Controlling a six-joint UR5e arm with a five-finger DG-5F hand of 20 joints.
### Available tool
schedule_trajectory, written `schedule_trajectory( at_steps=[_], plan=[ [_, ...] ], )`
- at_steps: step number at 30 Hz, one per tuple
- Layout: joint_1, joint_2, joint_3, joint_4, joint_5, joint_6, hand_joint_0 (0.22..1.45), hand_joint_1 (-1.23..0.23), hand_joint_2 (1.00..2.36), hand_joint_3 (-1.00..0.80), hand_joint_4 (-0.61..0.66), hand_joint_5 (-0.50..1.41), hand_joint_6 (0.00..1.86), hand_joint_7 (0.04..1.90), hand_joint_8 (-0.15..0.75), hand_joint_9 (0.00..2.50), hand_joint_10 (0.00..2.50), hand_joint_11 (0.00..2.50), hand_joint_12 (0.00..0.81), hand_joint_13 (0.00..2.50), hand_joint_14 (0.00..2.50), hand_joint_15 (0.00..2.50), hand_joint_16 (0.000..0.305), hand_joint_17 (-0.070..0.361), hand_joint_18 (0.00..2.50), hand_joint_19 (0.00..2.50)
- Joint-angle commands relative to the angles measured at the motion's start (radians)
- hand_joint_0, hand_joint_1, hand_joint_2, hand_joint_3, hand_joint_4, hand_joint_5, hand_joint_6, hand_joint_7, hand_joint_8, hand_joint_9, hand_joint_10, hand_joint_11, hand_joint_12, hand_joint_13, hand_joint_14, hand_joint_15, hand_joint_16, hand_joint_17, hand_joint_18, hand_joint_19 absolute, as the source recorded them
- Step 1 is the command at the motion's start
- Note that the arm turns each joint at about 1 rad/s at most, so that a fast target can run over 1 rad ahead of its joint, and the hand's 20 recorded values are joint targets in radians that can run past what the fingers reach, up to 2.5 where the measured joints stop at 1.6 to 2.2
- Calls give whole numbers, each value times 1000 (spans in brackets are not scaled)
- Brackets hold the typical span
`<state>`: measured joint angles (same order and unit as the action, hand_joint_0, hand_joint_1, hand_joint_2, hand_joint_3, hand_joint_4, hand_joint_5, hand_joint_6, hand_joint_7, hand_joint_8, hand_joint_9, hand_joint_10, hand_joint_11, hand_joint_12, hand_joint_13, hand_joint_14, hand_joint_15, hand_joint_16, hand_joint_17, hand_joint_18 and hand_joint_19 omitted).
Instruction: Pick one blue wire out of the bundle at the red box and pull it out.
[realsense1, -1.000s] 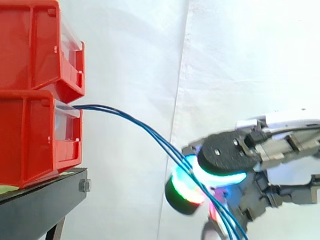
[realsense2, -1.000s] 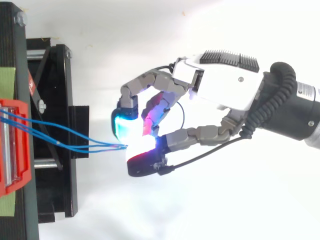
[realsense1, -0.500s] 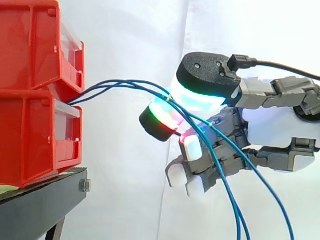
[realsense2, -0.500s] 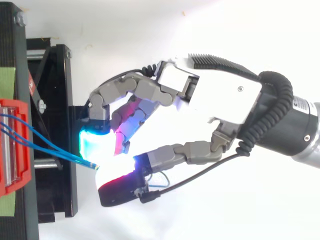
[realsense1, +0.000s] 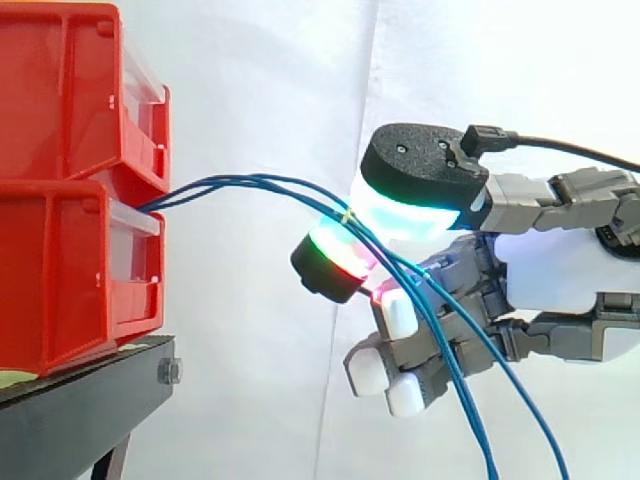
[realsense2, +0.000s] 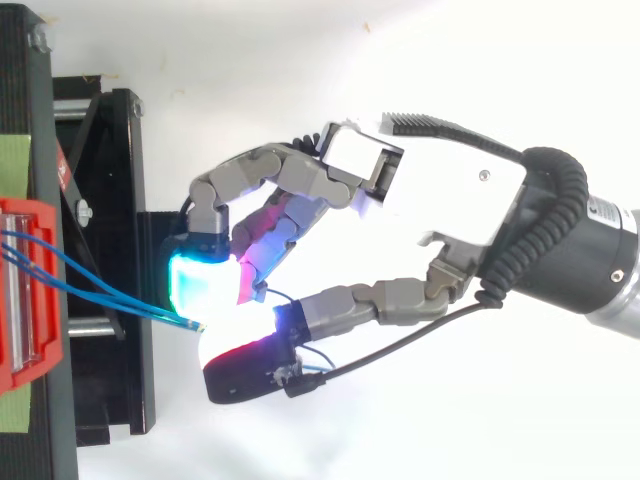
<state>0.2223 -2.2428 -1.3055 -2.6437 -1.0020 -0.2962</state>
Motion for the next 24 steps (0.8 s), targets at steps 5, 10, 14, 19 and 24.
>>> schedule_trajectory(
  at_steps=[5,10,14,19,24],
  plan=[
    [3,0,0,-18,0,83,615,-813,1014,-312,21,-99,922,1055,300,1200,16,570,399,888,23,565,42,95,771,609],
    [8,-1,-34,-42,-1,12,569,-744,1007,-411,65,-101,894,1030,303,1196,16,571,403,883,21,587,45,101,764,615],
    [12,-9,-57,25,0,-20,539,-701,1003,-454,84,-104,856,968,312,1186,15,557,414,877,20,582,48,109,754,620],
    [14,-46,-55,60,-1,-23,516,-664,1002,-477,121,-95,777,959,322,1181,17,555,420,874,22,576,51,115,750,622],
    [15,-57,-55,105,0,-34,489,-626,1000,-500,150,-71,615,1131,324,1156,14,522,431,866,19,562,54,121,753,614]
  ],
)
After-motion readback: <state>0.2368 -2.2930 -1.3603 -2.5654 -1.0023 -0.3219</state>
